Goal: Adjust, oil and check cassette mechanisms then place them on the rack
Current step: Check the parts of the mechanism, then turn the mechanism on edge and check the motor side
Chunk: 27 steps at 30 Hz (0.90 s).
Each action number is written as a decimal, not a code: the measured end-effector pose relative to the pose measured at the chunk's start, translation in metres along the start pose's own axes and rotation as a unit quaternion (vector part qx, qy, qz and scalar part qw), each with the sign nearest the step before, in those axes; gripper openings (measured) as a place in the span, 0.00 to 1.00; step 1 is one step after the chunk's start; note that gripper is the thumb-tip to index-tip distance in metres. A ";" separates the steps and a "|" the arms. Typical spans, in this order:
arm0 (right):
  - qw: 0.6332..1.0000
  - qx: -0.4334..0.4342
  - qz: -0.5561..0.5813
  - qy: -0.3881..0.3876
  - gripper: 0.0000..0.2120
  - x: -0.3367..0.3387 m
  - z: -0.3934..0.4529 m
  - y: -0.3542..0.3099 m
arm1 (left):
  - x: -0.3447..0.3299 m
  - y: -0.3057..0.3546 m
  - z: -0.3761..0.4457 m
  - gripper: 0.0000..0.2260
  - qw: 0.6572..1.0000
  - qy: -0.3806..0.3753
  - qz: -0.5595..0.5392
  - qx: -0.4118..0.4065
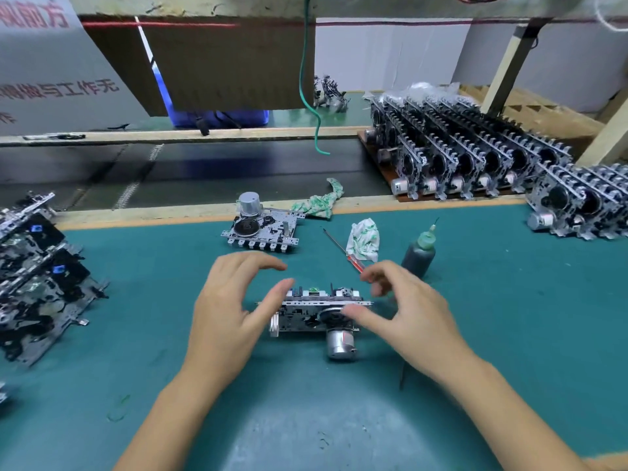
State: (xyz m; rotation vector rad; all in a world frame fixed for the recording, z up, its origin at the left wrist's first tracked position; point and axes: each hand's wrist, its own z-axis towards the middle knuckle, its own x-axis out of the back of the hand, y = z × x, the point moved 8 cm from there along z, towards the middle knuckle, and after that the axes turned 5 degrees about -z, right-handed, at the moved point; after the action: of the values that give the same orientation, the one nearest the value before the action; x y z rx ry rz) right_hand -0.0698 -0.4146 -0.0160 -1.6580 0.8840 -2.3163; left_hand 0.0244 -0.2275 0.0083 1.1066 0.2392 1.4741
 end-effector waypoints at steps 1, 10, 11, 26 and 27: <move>0.997 0.006 0.068 -0.044 0.19 -0.008 0.003 0.000 | -0.006 0.004 0.002 0.09 0.999 -0.022 -0.044 -0.006; 0.974 0.038 0.213 -0.070 0.16 -0.024 0.011 -0.005 | -0.041 0.003 0.003 0.09 0.989 -0.115 -0.092 -0.002; 0.974 0.040 0.215 -0.067 0.16 -0.024 0.011 -0.006 | -0.041 0.003 0.003 0.09 0.988 -0.118 -0.100 -0.001; 0.984 0.112 -0.102 -0.091 0.28 -0.019 -0.002 -0.009 | -0.044 0.000 0.003 0.10 0.984 -0.122 -0.130 0.017; 0.984 0.101 -0.125 -0.071 0.30 -0.015 -0.005 -0.006 | -0.044 0.001 0.003 0.10 0.984 -0.117 -0.131 0.016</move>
State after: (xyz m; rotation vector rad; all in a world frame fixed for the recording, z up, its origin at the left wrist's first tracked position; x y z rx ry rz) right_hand -0.0679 -0.4012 -0.0257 -1.9066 0.4168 -2.3111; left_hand 0.0187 -0.2667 -0.0106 1.2138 0.2335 1.1010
